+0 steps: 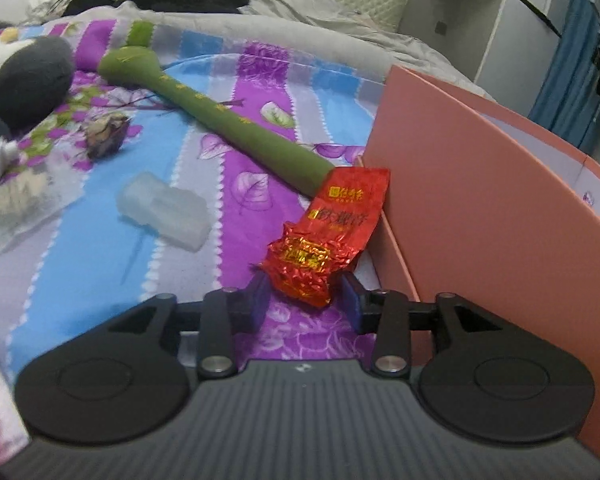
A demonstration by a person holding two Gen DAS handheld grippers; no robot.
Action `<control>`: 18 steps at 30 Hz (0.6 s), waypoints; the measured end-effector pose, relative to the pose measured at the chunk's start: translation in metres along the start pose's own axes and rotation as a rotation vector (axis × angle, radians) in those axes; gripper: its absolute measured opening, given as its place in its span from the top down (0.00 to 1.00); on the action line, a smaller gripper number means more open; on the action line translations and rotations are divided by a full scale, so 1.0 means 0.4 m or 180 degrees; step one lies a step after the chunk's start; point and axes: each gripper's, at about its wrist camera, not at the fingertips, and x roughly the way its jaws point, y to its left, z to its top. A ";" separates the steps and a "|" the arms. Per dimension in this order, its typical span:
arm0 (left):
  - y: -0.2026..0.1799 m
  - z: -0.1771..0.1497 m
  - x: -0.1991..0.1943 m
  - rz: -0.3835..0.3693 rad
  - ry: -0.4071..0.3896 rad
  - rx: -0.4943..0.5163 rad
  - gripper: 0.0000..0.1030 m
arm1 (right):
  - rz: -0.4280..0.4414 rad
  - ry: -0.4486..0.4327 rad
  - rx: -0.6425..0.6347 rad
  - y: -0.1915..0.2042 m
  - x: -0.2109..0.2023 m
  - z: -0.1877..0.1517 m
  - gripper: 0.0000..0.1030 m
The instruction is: Organize soft objects
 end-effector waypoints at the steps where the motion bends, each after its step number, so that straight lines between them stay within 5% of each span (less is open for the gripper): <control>1: 0.002 0.000 -0.002 0.0001 0.0000 -0.0015 0.67 | 0.0003 -0.0003 0.0009 0.001 0.003 0.003 0.58; 10: 0.008 0.016 -0.015 -0.0007 -0.0086 -0.0121 0.67 | -0.0132 0.0016 -0.0085 0.030 0.043 0.032 0.50; 18: 0.011 0.015 -0.029 -0.0015 -0.0116 -0.0097 0.67 | -0.0058 0.0015 -0.0091 0.026 0.036 0.033 0.62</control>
